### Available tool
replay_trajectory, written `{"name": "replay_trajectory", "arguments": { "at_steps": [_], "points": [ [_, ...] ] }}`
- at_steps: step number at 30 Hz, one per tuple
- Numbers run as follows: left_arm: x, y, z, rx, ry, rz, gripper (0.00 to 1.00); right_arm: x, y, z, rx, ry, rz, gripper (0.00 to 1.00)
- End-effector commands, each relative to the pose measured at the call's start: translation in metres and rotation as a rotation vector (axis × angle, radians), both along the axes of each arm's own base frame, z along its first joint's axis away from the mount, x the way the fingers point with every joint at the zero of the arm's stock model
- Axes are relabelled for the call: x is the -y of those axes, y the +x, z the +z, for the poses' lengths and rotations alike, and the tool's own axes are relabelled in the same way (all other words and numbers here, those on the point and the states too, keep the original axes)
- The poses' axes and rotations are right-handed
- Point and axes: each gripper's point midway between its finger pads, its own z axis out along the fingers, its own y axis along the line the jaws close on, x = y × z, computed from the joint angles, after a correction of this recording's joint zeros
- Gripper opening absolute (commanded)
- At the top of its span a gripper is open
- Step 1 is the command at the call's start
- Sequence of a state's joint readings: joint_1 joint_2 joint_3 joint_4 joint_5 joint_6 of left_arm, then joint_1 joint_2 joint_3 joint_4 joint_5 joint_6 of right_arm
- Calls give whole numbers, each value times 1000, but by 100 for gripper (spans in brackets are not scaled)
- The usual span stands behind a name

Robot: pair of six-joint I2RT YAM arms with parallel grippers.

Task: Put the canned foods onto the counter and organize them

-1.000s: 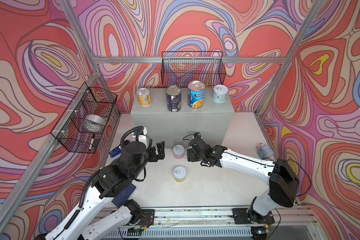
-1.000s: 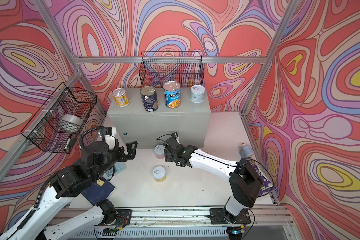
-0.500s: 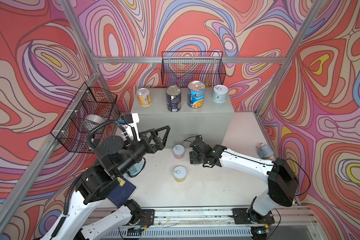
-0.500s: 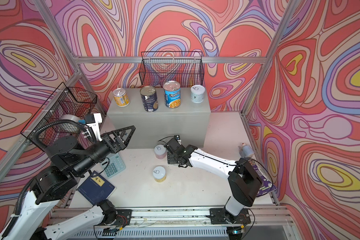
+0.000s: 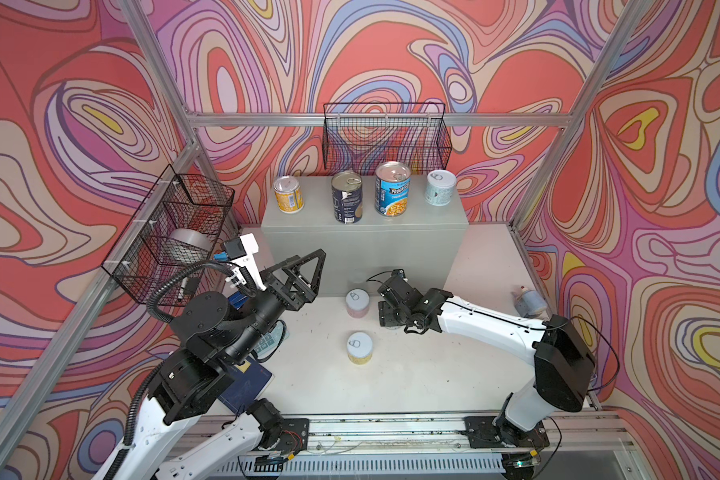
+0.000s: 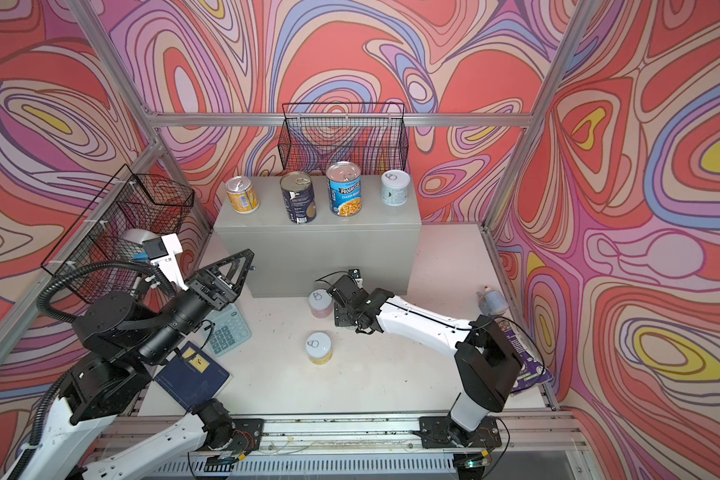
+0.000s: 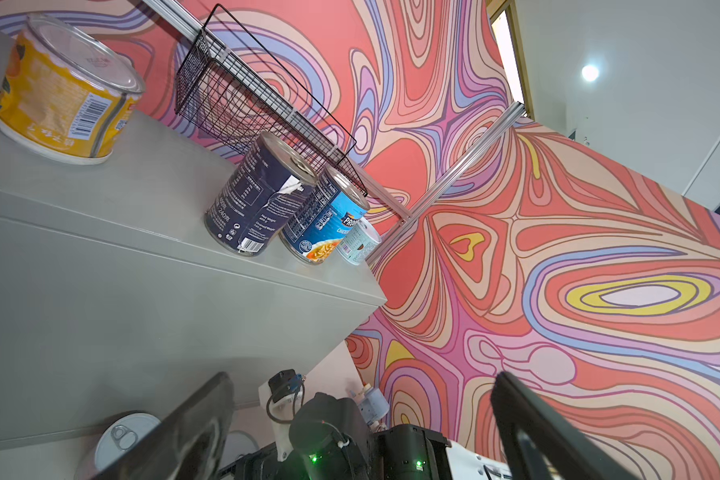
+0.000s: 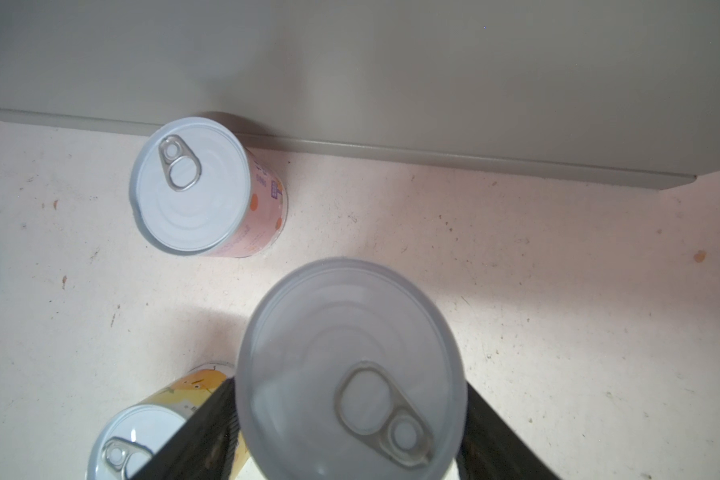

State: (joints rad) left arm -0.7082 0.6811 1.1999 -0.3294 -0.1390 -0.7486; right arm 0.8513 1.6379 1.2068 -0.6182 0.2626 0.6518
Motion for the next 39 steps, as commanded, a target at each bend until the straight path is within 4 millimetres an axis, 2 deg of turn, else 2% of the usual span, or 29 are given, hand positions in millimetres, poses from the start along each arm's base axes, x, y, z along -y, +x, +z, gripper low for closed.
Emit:
{"name": "replay_trajectory", "arguments": {
  "at_steps": [1, 2, 5, 7, 9, 12, 16, 22, 26, 33, 36, 39],
  "points": [
    [-45, 0, -38, -54, 126, 215, 100, -9, 16, 14, 74, 52, -16, 49],
    [-65, 5, -59, -77, 160, 330, 100, -9, 17, 11, 77, 53, -20, 49],
    [-95, 21, -111, -120, 299, 567, 100, -10, 19, 4, 84, 65, -23, 49],
    [-104, 28, -132, -163, 409, 652, 100, -10, 20, 0, 92, 78, -28, 49],
    [-113, 29, -144, -219, 500, 719, 100, -9, 22, -2, 92, 83, -34, 49],
    [-119, 27, -149, -275, 541, 737, 100, -11, 24, -9, 74, 58, -27, 49],
    [-117, 23, -140, -253, 525, 705, 100, -12, 23, -18, 45, 50, -18, 49],
    [-109, 25, -140, -220, 526, 661, 100, -6, 21, -8, 62, 74, -46, 48],
    [-99, 29, -147, -253, 599, 606, 100, 1, 22, 19, 107, 68, -56, 48],
    [-88, 35, -167, -298, 653, 561, 100, 14, 27, 116, 250, 92, -59, 47],
    [-77, 41, -181, -296, 662, 525, 100, 19, 26, 151, 318, 120, -55, 46],
    [-79, 44, -190, -326, 692, 550, 100, 23, 25, 179, 365, 133, -46, 46]
  ]
}}
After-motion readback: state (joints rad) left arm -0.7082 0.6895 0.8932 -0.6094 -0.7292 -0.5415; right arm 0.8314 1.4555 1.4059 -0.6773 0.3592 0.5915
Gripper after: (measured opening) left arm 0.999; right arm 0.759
